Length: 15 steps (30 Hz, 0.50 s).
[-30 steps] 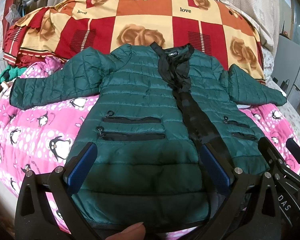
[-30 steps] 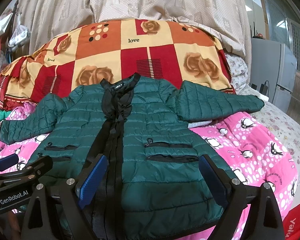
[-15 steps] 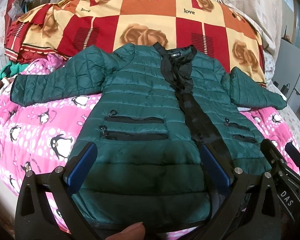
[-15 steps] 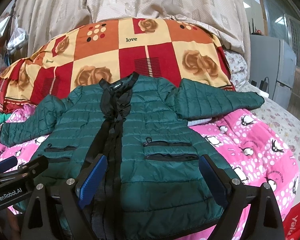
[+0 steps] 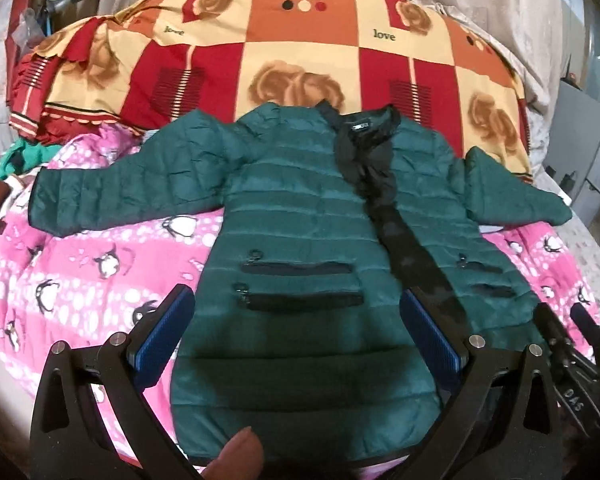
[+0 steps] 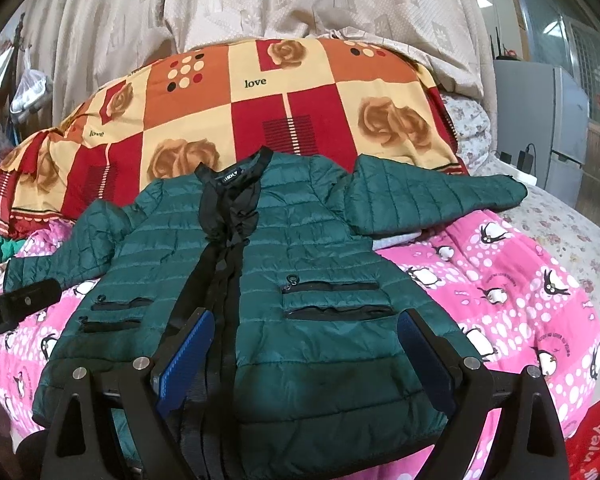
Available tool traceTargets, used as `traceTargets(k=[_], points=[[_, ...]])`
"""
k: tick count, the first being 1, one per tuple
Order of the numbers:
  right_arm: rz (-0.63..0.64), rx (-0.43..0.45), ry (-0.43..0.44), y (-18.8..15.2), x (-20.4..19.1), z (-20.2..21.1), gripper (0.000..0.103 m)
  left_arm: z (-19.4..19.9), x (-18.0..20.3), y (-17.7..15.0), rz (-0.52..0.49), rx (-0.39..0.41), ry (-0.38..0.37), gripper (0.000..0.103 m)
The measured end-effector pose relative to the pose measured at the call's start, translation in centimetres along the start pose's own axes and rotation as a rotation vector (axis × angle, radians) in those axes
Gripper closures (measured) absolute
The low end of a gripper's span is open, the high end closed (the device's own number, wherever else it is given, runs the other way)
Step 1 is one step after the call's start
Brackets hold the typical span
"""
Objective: Fold large clothes
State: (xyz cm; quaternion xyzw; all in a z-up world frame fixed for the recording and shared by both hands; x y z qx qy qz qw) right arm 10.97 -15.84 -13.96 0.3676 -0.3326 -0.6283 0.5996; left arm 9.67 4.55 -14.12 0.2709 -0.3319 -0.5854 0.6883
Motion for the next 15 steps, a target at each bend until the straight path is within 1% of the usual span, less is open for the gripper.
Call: traceTargets(k=[1,4,5,12,15], points=[[-0.001,0.002,0.003,0.0,0.0,0.1,0.012,-0.3,-0.1,-0.3,0.013,-0.01,-0.014,0.0],[0.003,0.008,0.015,0.0,-0.2,0.3,0.012,-0.7,-0.7,-0.9,0.019,-0.003,0.054,0.0],[0.003,0.012,0.017,0.0,-0.2,0.5,0.012,-0.7,-0.5,-1.1,0.013,-0.001,0.064,0.001],[0.008,0.004,0.021,-0.1,-0.5,0.4,0.012,0.5,0.5,-0.8,-0.082,0.086,0.157,0.0],[0.007,0.003,0.022,-0.1,-0.5,0.3,0.012,0.7,0.6,-0.8,-0.107,0.1,0.185,0.0]])
Point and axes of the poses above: each gripper's, at about its wrist camera, not at the fingertips, and z roughly against the way its jaws point, x to its right, y to its top, the point moved 10 cm from there along -z, roughly the way its jaws point, and after that the axes turned 1 degree about x, right-handed, at the moved point
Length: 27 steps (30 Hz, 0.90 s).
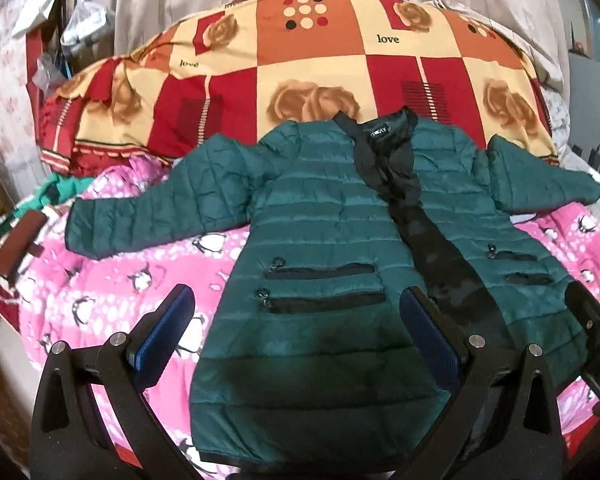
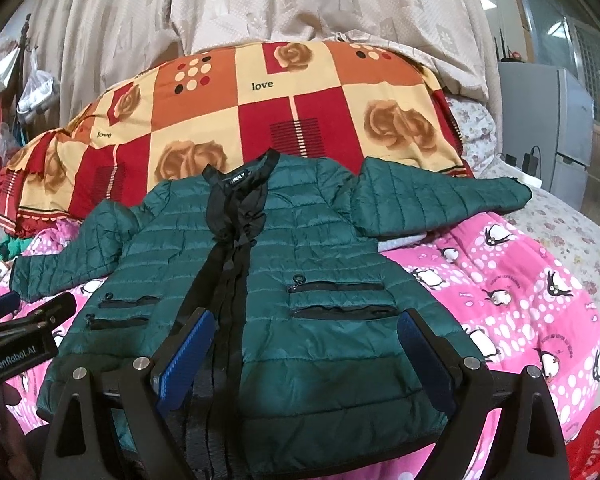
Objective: Fold large clothes
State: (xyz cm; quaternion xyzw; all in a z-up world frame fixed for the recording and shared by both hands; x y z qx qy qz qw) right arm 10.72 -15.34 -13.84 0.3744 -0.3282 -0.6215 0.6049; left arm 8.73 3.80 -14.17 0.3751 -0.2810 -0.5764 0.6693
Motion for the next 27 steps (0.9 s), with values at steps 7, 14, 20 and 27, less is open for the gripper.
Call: traceTargets(k=[7,14,20,27], points=[[0.0,-0.002,-0.002,-0.05,0.1,-0.05,0.012,0.07,-0.27,0.03,0.019,0.001,-0.002,0.0],[0.0,-0.003,-0.002,-0.07,0.05,-0.03,0.012,0.11,-0.35,-0.02,0.032,-0.002,-0.012,0.0],[0.004,-0.002,-0.001,-0.01,-0.03,-0.06,0.012,-0.04,-0.55,-0.13,0.051,-0.006,-0.024,0.0],[0.009,0.0,-0.002,0.04,-0.14,-0.08,0.012,-0.09,-0.91,-0.18,0.075,-0.009,-0.034,0.0]])
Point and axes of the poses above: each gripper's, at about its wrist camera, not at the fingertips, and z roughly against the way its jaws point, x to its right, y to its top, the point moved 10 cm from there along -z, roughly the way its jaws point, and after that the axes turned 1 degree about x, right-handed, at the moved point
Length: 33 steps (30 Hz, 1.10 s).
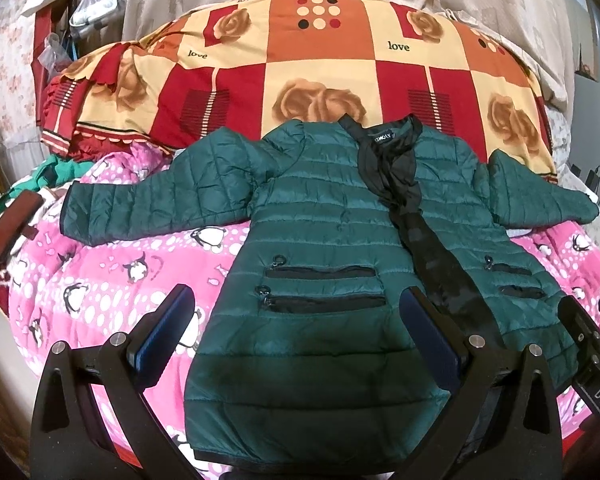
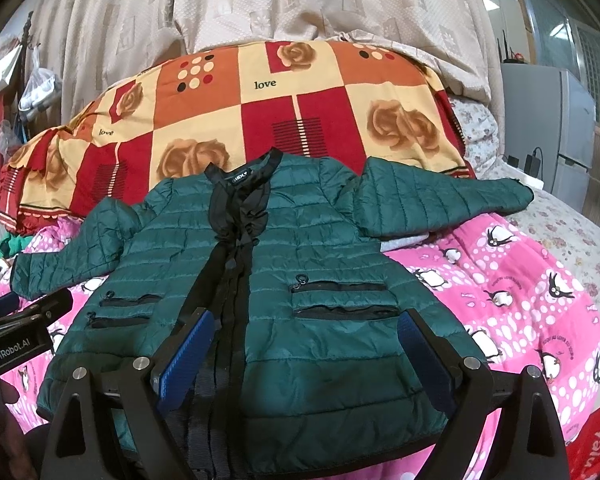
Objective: Fold large clothes
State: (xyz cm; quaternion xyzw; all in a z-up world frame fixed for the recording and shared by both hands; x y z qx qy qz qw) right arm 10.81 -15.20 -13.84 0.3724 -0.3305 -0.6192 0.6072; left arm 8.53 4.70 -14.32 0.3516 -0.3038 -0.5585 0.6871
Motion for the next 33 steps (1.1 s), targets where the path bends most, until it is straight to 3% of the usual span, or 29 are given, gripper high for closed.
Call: traceTargets(k=[33], points=[[0.022,0.005,-0.009,-0.01,-0.23,0.22,0.011,-0.02,-0.21,0.04,0.009,0.0,-0.006,0.0]])
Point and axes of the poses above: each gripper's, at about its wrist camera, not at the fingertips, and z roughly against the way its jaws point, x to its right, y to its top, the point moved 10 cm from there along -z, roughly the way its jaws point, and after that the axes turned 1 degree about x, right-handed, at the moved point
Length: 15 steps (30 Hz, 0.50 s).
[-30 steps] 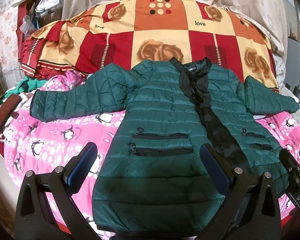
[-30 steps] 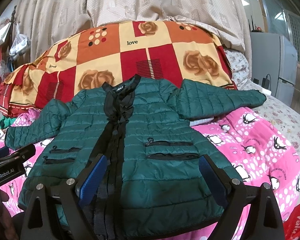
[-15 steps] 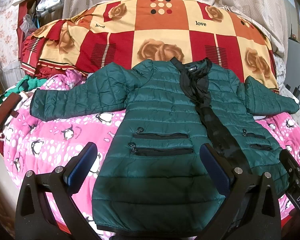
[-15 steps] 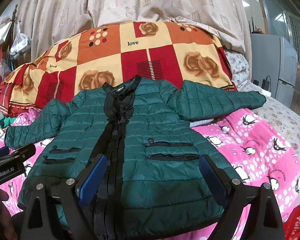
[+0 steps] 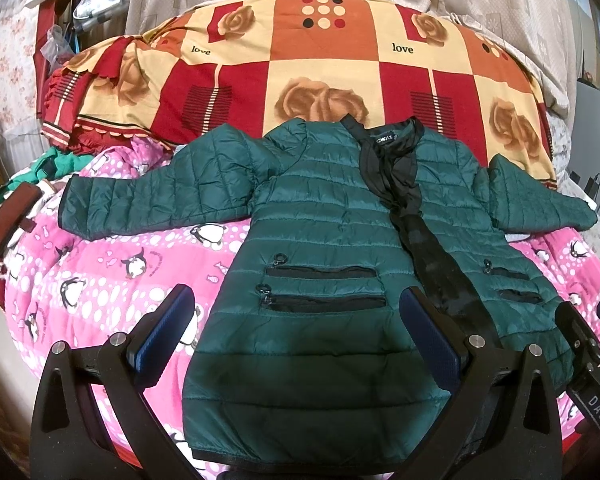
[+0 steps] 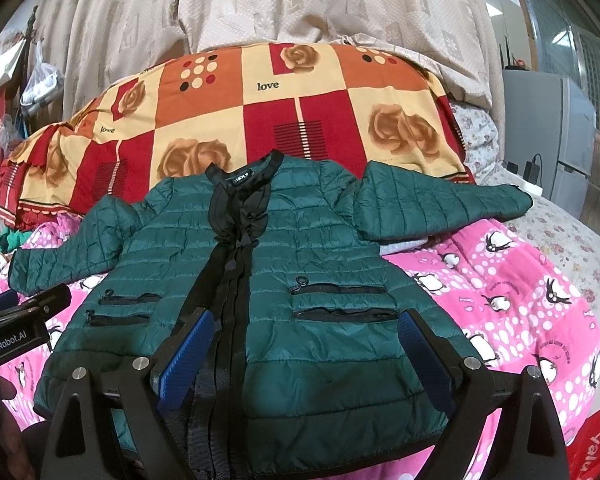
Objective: Fold large clothes
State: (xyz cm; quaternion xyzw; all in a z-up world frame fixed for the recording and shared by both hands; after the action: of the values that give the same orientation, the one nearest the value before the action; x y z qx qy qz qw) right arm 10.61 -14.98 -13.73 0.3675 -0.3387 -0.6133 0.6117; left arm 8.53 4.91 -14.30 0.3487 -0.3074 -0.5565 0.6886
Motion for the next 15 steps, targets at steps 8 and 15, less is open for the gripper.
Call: traceTargets(k=[8,15], points=[[0.017,-0.004,0.001,0.06,-0.35,-0.13,0.011,0.11,0.06,-0.16,0.02,-0.005,-0.008,0.0],[0.017,-0.016,-0.005,0.0,-0.36,-0.25,0.011,-0.3,-0.31,0.06,0.059,-0.035,-0.047,0.0]])
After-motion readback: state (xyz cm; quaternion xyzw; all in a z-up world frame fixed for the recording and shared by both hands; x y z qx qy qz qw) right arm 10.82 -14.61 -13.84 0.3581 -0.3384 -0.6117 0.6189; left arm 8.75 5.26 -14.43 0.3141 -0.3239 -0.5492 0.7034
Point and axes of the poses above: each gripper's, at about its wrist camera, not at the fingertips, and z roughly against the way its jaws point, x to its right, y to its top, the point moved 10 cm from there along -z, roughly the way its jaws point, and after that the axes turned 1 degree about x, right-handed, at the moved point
